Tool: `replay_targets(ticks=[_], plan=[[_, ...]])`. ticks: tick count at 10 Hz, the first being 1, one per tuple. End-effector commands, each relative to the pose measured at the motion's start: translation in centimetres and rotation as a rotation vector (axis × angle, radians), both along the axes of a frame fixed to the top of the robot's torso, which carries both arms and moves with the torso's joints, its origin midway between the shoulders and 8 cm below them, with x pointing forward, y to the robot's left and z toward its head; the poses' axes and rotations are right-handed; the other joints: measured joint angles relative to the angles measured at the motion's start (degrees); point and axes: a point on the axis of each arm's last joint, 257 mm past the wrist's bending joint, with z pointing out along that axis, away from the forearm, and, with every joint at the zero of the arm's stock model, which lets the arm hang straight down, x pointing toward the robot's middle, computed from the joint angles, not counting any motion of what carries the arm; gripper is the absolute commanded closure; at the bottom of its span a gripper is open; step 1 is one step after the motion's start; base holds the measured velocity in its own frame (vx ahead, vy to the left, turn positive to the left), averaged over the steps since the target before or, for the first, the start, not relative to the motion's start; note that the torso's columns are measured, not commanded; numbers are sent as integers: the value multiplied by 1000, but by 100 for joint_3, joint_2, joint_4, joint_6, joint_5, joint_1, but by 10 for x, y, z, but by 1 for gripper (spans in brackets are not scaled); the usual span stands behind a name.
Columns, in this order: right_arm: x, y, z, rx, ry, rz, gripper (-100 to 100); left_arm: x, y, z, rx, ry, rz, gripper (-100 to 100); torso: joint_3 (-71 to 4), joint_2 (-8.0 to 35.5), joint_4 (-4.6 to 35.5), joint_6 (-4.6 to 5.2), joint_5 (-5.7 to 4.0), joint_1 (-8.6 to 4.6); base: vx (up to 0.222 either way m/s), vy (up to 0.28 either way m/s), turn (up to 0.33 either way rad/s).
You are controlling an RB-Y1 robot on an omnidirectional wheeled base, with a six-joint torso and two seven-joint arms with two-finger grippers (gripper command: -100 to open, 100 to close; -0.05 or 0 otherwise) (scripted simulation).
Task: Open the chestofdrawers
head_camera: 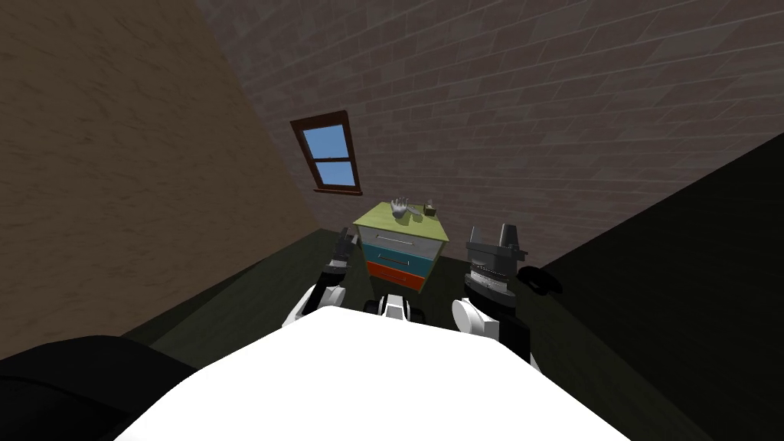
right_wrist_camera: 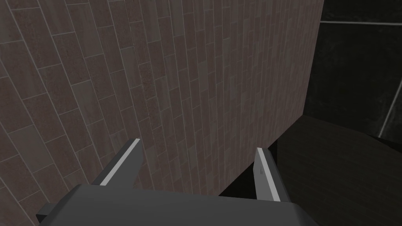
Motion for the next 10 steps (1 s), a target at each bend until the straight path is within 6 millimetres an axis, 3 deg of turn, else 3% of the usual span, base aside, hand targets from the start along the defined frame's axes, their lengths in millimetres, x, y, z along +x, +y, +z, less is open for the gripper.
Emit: replay_targets(ticks=[1, 10], plan=[[0, 0, 0, 0, 0, 0, 0, 4, -2, -18, -11, 25, -2, -100, 0, 0, 0, 1, 0, 0, 31, 4, -43], [0, 0, 0, 0, 0, 0, 0, 16, -9, -81, -44, 112, -10, -100, 1, 2, 0, 0, 0, 0, 33, 6, -43]])
